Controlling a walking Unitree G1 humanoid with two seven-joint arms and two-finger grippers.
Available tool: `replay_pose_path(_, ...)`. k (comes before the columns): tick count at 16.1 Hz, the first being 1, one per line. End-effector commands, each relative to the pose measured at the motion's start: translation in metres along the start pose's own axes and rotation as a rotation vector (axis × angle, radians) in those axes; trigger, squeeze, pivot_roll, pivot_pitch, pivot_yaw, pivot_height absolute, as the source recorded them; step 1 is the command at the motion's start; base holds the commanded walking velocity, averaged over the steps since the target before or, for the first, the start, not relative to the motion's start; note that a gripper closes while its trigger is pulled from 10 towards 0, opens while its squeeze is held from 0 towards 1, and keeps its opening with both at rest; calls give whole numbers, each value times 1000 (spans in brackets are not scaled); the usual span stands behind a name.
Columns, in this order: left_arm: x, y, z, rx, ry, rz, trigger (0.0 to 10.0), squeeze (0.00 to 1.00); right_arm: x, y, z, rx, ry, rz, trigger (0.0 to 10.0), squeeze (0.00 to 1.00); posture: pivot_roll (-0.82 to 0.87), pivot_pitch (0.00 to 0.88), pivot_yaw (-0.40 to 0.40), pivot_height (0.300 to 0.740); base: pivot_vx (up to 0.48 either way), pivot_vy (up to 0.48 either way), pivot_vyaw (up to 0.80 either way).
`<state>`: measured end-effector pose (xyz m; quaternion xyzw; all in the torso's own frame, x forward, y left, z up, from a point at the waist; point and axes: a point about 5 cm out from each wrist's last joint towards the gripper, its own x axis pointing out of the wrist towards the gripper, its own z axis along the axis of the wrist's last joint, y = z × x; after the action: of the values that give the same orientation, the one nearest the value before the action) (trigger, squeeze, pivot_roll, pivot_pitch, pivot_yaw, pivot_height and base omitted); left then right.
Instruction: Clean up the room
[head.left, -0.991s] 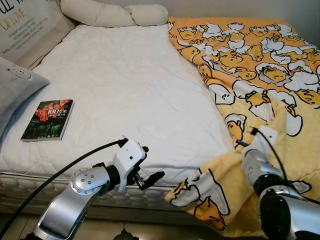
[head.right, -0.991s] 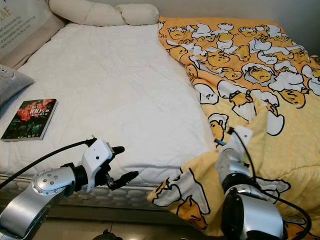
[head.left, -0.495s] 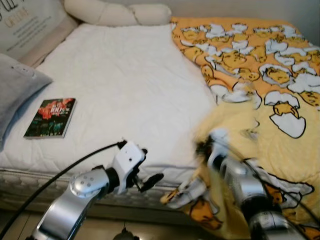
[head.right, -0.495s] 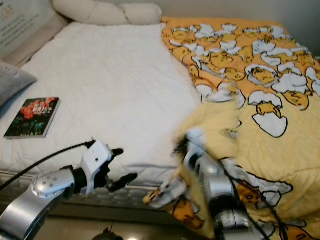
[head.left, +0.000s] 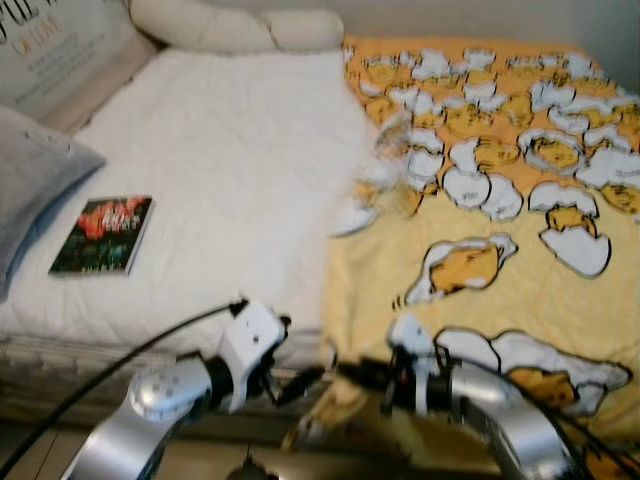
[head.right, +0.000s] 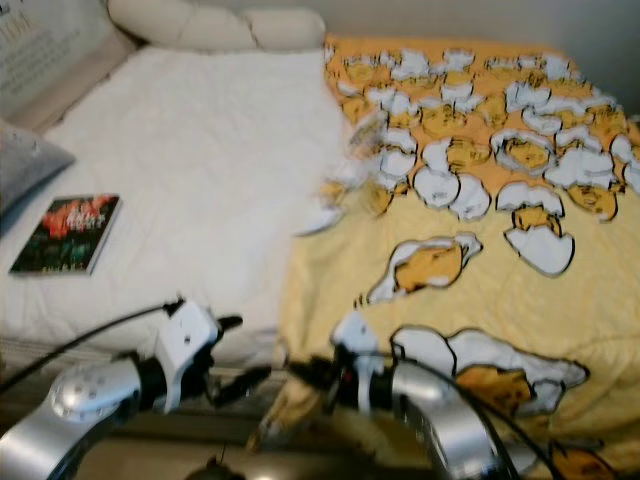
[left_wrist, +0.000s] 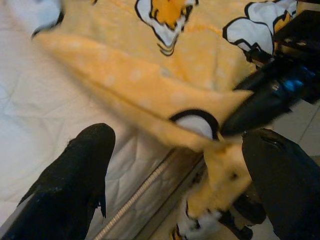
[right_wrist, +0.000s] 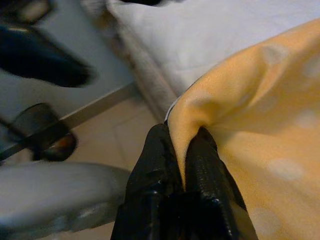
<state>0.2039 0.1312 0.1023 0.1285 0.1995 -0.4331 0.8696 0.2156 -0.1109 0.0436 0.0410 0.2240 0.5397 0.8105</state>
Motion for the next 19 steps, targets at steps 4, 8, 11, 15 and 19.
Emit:
replay_pose_path(4, -12, -9, -3, -8, 28, -6, 10000, 702, 25, 50, 13, -43, -46, 186, 0, 0, 117, 66, 23, 740, 0, 0, 0)
replay_pose_path(8, -16, -13, -4, -14, 39, -7, 10000, 698, 24, 61, 0, -64, 34, 196, 3608, 0, 122, 69, 19, 740, 0, 0, 0)
replay_pose_path(11, -16, -14, -4, -14, 47, -11, 10000, 690, 23, 58, -8, -79, 104, 169, 10000, 0, 119, 60, 16, 740, 0, 0, 0)
replay_pose_path(15, -14, -9, -3, -8, 43, 7, 10000, 690, 23, 55, -7, -40, 93, 155, 10000, 1000, 120, 55, 8, 740, 0, 0, 0)
replay_pose_path(19, -14, -4, -4, 0, 45, 20, 10000, 686, 25, 51, 3, -36, 54, 133, 10000, 1000, 117, 38, 5, 740, 0, 0, 0)
